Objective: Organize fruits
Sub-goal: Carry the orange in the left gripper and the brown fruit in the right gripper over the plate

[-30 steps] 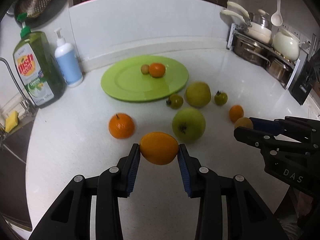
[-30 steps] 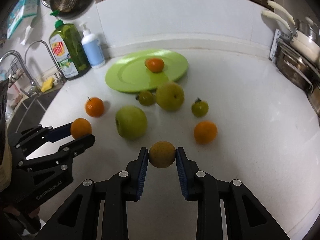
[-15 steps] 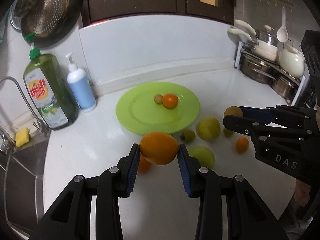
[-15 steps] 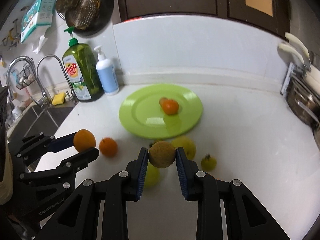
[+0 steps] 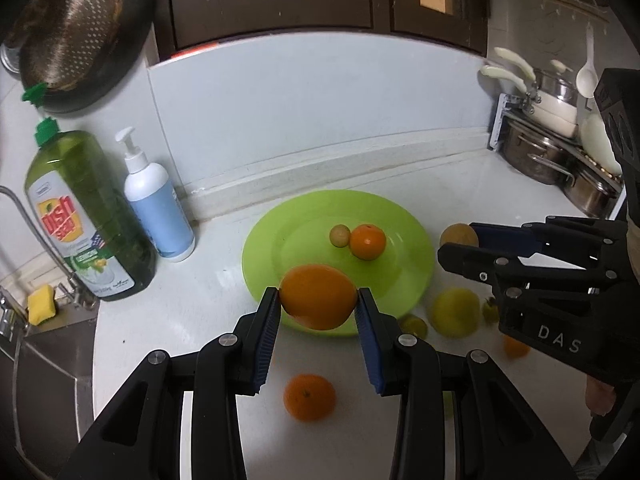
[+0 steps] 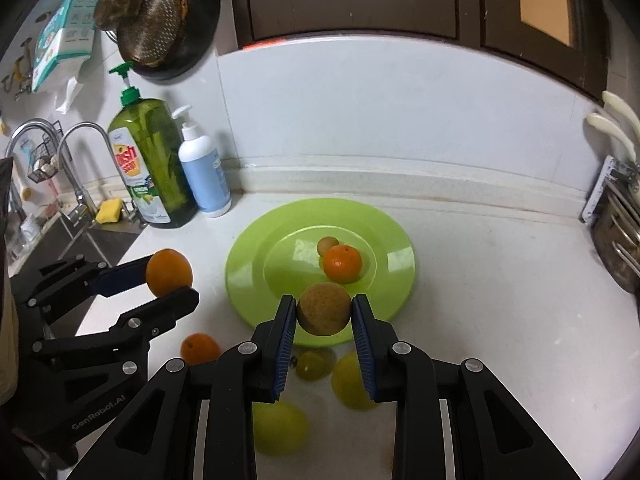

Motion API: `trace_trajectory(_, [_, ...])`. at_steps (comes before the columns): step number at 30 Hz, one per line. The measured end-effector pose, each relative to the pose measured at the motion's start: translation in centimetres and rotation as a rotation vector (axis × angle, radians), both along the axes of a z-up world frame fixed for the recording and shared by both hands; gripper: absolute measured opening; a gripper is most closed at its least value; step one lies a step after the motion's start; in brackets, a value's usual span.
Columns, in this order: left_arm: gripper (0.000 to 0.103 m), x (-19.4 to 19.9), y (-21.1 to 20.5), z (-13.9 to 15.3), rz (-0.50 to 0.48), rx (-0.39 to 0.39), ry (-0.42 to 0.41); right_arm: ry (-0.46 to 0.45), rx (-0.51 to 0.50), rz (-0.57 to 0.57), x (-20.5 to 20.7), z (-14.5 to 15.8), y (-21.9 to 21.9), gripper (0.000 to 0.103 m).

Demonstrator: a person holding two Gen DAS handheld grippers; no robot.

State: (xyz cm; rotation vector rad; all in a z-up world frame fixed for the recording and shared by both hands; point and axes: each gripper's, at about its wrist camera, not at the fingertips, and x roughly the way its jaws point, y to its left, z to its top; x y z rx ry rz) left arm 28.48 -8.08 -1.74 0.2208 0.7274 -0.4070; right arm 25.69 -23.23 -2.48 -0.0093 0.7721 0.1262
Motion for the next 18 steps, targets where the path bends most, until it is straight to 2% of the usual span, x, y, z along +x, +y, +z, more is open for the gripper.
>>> trace_trajectory(9, [0.038, 5.3, -0.9, -3.0, -0.01, 0.01, 0.115, 0.131, 0.03, -0.015, 5.2, -3.4, -0.9, 0.03])
trace_trajectory(18, [0.038, 8.2, -2.1, -5.6, -0.034, 0.051, 0.2, 0.235, 0.017, -0.031, 8.4, -5.9, -1.3, 0.03])
